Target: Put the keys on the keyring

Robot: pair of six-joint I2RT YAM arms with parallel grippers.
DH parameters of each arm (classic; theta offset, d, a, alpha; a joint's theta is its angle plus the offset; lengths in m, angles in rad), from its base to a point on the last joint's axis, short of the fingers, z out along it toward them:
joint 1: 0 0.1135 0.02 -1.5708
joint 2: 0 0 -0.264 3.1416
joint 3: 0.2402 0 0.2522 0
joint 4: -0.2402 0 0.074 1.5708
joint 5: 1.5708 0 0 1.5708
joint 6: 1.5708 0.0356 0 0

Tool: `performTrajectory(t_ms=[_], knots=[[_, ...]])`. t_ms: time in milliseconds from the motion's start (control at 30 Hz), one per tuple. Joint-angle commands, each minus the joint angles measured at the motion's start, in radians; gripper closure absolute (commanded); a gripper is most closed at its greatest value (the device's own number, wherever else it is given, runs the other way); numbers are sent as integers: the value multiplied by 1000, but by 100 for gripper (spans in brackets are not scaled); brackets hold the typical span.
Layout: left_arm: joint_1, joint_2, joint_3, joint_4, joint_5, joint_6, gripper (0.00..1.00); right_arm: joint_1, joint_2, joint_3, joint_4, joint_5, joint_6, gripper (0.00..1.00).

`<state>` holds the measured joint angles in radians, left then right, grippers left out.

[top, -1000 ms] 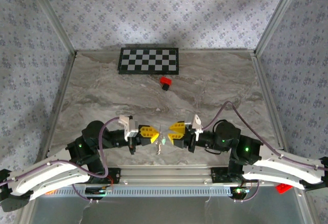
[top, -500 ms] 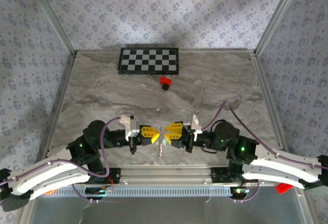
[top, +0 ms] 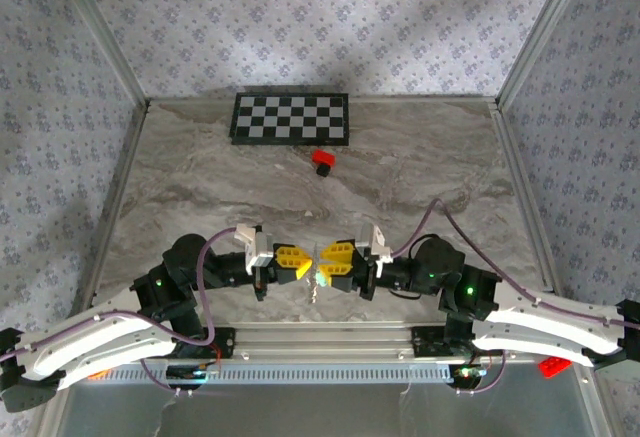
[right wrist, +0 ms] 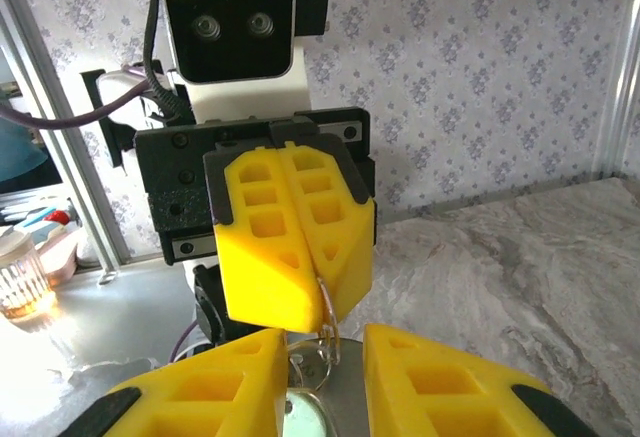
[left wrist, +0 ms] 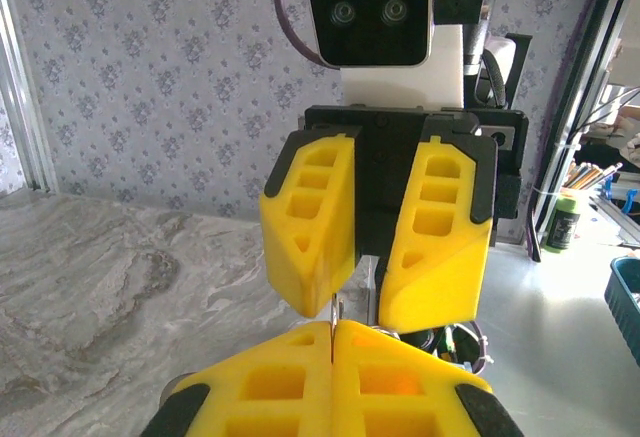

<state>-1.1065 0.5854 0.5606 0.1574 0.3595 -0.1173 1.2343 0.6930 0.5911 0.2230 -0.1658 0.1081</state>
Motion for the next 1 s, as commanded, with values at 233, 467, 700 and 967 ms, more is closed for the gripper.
performTrajectory(t_ms=[233, 467, 700, 967], knots=[[1, -6, 46, 46, 30, -2, 100, 10, 3, -7, 27, -8, -17, 81], [1, -9, 45, 40, 35, -3, 100, 10, 10, -4, 18, -20, -17, 85], [0, -7, 45, 35, 32, 0, 100, 9, 14, 4, 2, -37, -22, 91], [0, -8, 46, 18, 25, 6, 100, 11, 39, 32, -40, -70, -27, 97]])
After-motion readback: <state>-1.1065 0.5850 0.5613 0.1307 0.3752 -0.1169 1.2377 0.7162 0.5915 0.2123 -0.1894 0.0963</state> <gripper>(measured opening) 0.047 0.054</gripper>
